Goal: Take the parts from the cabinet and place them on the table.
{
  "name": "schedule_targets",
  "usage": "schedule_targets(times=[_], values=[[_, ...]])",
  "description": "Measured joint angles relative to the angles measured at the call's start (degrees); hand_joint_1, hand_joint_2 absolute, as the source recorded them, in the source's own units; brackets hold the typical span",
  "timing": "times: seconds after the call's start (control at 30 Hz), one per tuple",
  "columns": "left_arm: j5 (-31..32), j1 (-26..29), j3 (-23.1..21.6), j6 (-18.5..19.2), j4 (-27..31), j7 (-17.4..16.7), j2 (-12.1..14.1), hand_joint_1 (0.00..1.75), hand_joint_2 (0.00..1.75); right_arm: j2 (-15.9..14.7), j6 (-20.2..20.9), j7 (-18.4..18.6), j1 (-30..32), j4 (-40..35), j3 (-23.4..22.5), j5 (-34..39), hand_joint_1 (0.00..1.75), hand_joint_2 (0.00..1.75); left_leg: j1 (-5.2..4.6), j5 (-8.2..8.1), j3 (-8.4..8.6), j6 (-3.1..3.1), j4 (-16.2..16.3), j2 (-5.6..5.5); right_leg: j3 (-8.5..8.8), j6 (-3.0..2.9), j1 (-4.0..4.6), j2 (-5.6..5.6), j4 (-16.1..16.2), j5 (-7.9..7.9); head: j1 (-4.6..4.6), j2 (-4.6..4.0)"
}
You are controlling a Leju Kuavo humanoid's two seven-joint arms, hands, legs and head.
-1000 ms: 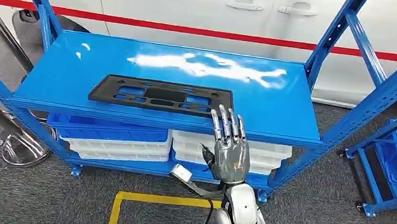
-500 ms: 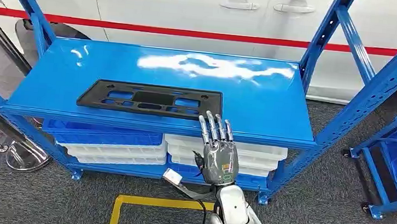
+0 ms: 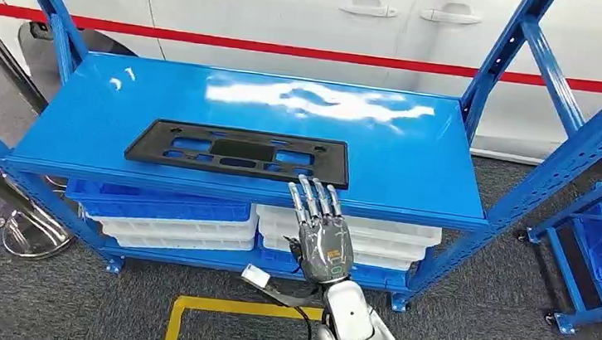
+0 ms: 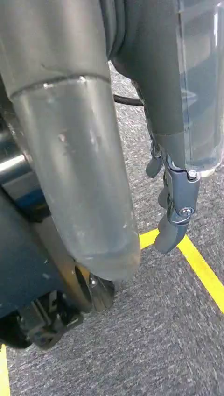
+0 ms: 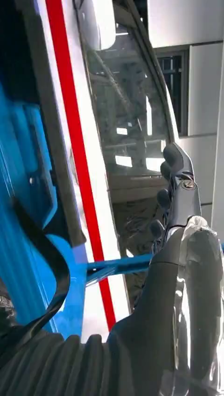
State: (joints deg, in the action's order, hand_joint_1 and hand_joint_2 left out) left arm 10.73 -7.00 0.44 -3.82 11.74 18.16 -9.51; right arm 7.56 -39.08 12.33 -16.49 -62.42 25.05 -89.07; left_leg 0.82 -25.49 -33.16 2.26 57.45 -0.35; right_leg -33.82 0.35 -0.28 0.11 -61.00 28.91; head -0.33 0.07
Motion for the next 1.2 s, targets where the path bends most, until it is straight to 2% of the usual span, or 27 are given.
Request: schedule_targets(times=[0.1, 0.17, 0.2, 0.23, 0.27, 0.3, 0.33, 0.4, 0.43, 0.5, 0.53, 0.57, 0.6, 0.63, 0.67, 0.7, 0.73, 0.83, 0.87, 0.9, 0.93, 1.0, 1.03, 1.07, 1.1, 1.13, 1.2], values=[[0.0, -0.02, 0.0, 0.0, 0.0, 0.0, 0.0, 0.0, 0.0, -0.02, 0.0, 0.02, -0.05, 0.07, 0.0, 0.0, 0.0, 1.75, 0.0, 0.0, 0.0, 0.05, 0.0, 0.01, -0.28, 0.03, -0.01, 0.01, -0.57, 0.37, 0.0, 0.02], [0.04, -0.04, 0.02, 0.0, 0.0, 0.0, 0.0, 0.0, 0.0, -0.07, 0.0, 0.02, -0.23, 0.33, 0.07, 0.0, 0.0, 1.75, 0.0, -0.04, 0.0, 0.17, 0.01, 0.05, -1.55, 0.18, -0.08, 0.01, -3.15, 1.83, -0.02, 0.0], [0.07, 0.01, 0.07, 0.0, 0.0, 0.0, 0.0, 0.0, 0.0, -0.28, 0.0, 0.04, -0.31, 1.04, 0.2, 0.0, 0.0, 1.75, -0.05, -0.14, 0.01, 0.32, 0.03, 0.12, -5.73, 0.53, -0.26, 0.0, -11.46, 5.41, -0.02, 0.02], [0.07, 0.07, 0.09, 0.0, 0.0, 0.0, 0.0, 0.0, 0.0, -0.42, 0.0, 0.04, -0.28, 1.51, 0.26, 0.0, 0.0, 1.75, -0.05, -0.21, 0.0, 0.34, 0.09, 0.1, -7.73, 0.68, -0.37, -0.01, -14.92, 6.1, -0.02, 0.0], [0.09, 0.08, 0.15, 0.0, 0.0, 0.0, 0.0, 0.0, 0.0, -0.59, 0.0, 0.04, -0.43, 2.23, 0.33, 0.0, 0.0, 1.75, -0.03, -0.85, 0.63, -0.03, 0.43, -0.09, -3.41, 0.49, -0.66, -0.08, -4.29, -1.96, 0.0, 0.0], [0.55, 0.02, 0.46, 0.0, 0.0, 0.0, 0.0, 0.0, 0.0, -0.63, 0.0, 0.04, -0.95, 2.71, 0.42, 0.0, 0.0, 1.75, -0.44, -1.44, 0.41, -1.29, 0.8, -0.05, -1.16, -0.31, -0.08, 0.11, 1.48, -2.7, -0.02, 0.0], [0.61, 0.05, 0.55, 0.04, 0.0, 0.0, 0.0, 0.0, 0.0, -0.63, 0.0, 0.02, -0.94, 2.77, 0.42, 0.0, 0.0, 1.75, -0.36, -1.44, 0.6, -1.67, 0.63, 0.0, -1.12, -0.62, 0.02, 0.18, 1.56, -2.64, -0.04, 0.02], [0.77, 0.02, 0.76, 0.02, 0.0, 0.04, 0.0, 0.0, 0.0, -0.63, -0.02, -0.09, -1.07, 2.77, 0.42, 0.0, 0.0, 1.75, -0.07, -2.36, 0.45, -2.32, 1.55, 0.05, -0.46, -1.47, -0.51, 0.1, 2.3, -2.89, -0.02, 0.0], [0.79, 0.0, 0.96, 0.02, 0.0, 0.07, 0.0, 0.0, 0.0, -0.63, -0.02, -0.13, -1.19, 2.77, 0.42, 0.0, 0.0, 1.75, -0.11, -4.05, -0.69, -2.47, 4.24, 0.04, -0.28, -1.91, -0.51, -0.01, 2.39, -2.78, -0.04, 0.0], [0.94, 0.08, 1.27, 0.02, 0.0, 0.09, 0.0, 0.0, 0.0, -0.63, -0.02, -0.13, -1.24, 2.88, 0.42, 0.0, 0.0, 1.75, -0.06, -8.26, -5.3, -2.86, 13.49, 0.05, -0.12, -2.27, -0.35, -0.15, 2.37, -2.54, -0.04, 0.0], [0.94, 0.21, 1.36, 0.04, 0.0, 0.07, 0.0, 0.0, 0.0, -0.63, 0.0, -0.13, -1.21, 3.04, 0.42, 0.0, 0.0, 1.75, -0.06, -9.46, -7.45, -2.97, 17.46, 0.05, -0.11, -2.36, -0.25, -0.16, 2.31, -2.47, -0.04, 0.0], [0.94, 0.33, 1.36, 0.02, 0.0, 0.07, 0.0, 0.0, 0.0, -0.63, 0.0, -0.13, -1.19, 3.15, 0.42, 0.0, 0.0, 1.75, -0.06, -9.16, -8.44, -2.96, 18.83, 0.05, -0.05, -2.4, -0.22, -0.12, 2.26, -2.37, -0.04, 0.0], [0.94, 0.38, 1.38, 0.04, 0.0, 0.07, 0.0, 0.0, 0.0, -0.63, -0.02, -0.13, -1.18, 3.21, 0.42, 0.0, 0.0, 1.75, -0.06, -7.63, -8.09, -2.9, 17.59, 0.05, 0.1, -2.4, -0.19, -0.05, 2.23, -2.25, -0.04, 0.02], [0.94, 0.38, 1.38, 0.02, 0.0, 0.07, 0.0, 0.0, 0.0, -0.63, -0.02, -0.13, -1.18, 3.26, 0.42, 0.0, 0.0, 1.75, -0.06, -5.13, -6.59, -2.76, 14.03, 0.05, 0.36, -2.33, -0.17, 0.02, 2.2, -2.08, -0.04, 0.02], [0.94, 0.34, 1.38, 0.04, 0.0, 0.07, 0.0, 0.0, 0.0, -0.63, 0.0, -0.13, -1.2, 3.26, 0.42, 0.0, 0.0, 1.75, -0.07, -1.89, -3.93, -2.51, 8.34, 0.05, 0.78, -2.19, -0.15, 0.09, 2.19, -1.82, -0.04, 0.0], [0.94, 0.31, 1.4, 0.04, 0.0, 0.09, 0.0, 0.0, 0.0, -0.63, -0.02, -0.13, -1.25, 3.26, 0.42, 0.0, 0.0, 1.75, -0.08, 0.47, -1.51, -2.13, 3.13, 0.06, 1.19, -1.98, -0.09, 0.09, 2.18, -1.57, -0.04, 0.0], [0.94, 0.26, 1.44, 0.09, 0.0, 0.11, 0.0, 0.0, 0.0, -0.63, -0.02, -0.11, -1.34, 3.28, 0.42, 0.0, 0.0, 1.75, -0.48, -0.56, -0.7, -1.88, 1.89, 0.02, 1.19, -1.7, 0.22, 0.08, 2.17, -1.41, -0.02, 0.0], [1.09, 0.21, 1.46, 0.11, 0.0, 0.17, 0.02, 0.0, 0.0, -0.63, -0.02, 0.13, -1.44, 3.41, 0.42, 0.0, 0.0, 1.75, -0.67, -0.59, -0.65, -1.23, 1.13, -0.03, 1.01, -0.93, 0.07, 0.01, 2.31, -1.48, -0.04, 0.0], [1.14, 0.25, 1.46, 0.11, 0.0, 0.17, 0.04, 0.0, 0.0, -0.63, -0.02, 0.17, -1.51, 3.41, 0.42, 0.0, 0.0, 1.75, -0.39, -0.39, -0.45, -0.83, 0.57, -0.04, 1.18, -0.53, 0.25, 0.02, 2.4, -1.38, -0.04, 0.0], [1.2, 0.26, 1.46, 0.13, 0.0, 0.17, -0.05, 0.0, 0.0, -0.63, -0.02, 0.22, -1.55, 3.41, 0.42, 0.0, 0.0, 1.75, 0.01, -0.15, 0.03, -0.45, 0.03, 0.05, 1.14, -0.22, 0.04, -0.02, 1.97, -0.86, -0.04, 0.0], [1.29, 0.17, 1.46, 0.2, 0.0, 0.22, -0.07, 0.0, 0.0, -0.63, -0.02, 0.22, -1.71, 3.41, 0.42, 0.0, 0.0, 1.75, -0.01, -0.19, 0.22, -0.06, -0.16, 0.05, 0.26, 0.04, 0.09, -0.01, -0.15, 0.41, 0.0, 0.0], [1.42, 0.08, 1.46, 0.22, 0.0, 0.24, -0.11, 0.0, 0.0, -0.66, -0.02, 0.22, -1.67, 3.49, 0.42, 0.0, 0.0, 1.75, -0.05, -0.42, 0.29, 0.34, -0.13, 0.17, -4.21, 0.4, -0.12, -0.03, -8.75, 4.47, -0.02, 0.0], [1.48, 0.1, 1.48, 0.22, 0.0, 0.24, -0.09, 0.0, 0.0, -0.7, -0.02, 0.22, -1.52, 3.56, 0.42, 0.0, 0.0, 1.75, -0.06, -0.55, 0.34, 0.39, -0.11, 0.18, -6.64, 0.56, -0.18, -0.03, -13.03, 5.88, 0.0, 0.0], [1.55, 0.16, 1.49, 0.22, 0.0, 0.24, -0.09, 0.0, 0.0, -0.74, -0.02, 0.22, -1.42, 3.63, 0.42, 0.0, 0.0, 1.75, -0.06, -0.65, 0.4, 0.39, -0.03, 0.16, -8.06, 0.65, -0.27, -0.04, -15.1, 5.91, -0.02, 0.0], [1.66, 0.23, 1.49, 0.22, 0.0, 0.24, -0.09, 0.0, 0.0, -0.79, -0.02, 0.22, -1.39, 3.65, 0.42, 0.0, 0.0, 1.75, -0.06, -0.84, 0.61, 0.32, 0.03, 0.1, -8.21, 0.71, -0.45, -0.04, -14.49, 4.37, 0.0, 0.0], [1.73, 0.24, 1.49, 0.24, 0.0, 0.24, -0.09, 0.0, 0.0, -0.81, -0.02, 0.22, -1.43, 3.65, 0.42, 0.0, 0.0, 1.75, -0.05, -1.09, 0.9, 0.25, 0.13, 0.03, -7.09, 0.65, -0.53, -0.06, -11.47, 1.9, -0.02, 0.0], [1.77, 0.23, 1.49, 0.37, 0.0, 0.26, -0.13, 0.0, 0.0, -0.83, -0.02, 0.22, -1.54, 3.65, 0.42, 0.0, 0.0, 1.75, -0.04, -1.8, 1.83, -0.15, 0.29, -0.05, -2.34, 0.28, -0.55, -0.1, -1.05, -4.13, 0.0, 0.0]])
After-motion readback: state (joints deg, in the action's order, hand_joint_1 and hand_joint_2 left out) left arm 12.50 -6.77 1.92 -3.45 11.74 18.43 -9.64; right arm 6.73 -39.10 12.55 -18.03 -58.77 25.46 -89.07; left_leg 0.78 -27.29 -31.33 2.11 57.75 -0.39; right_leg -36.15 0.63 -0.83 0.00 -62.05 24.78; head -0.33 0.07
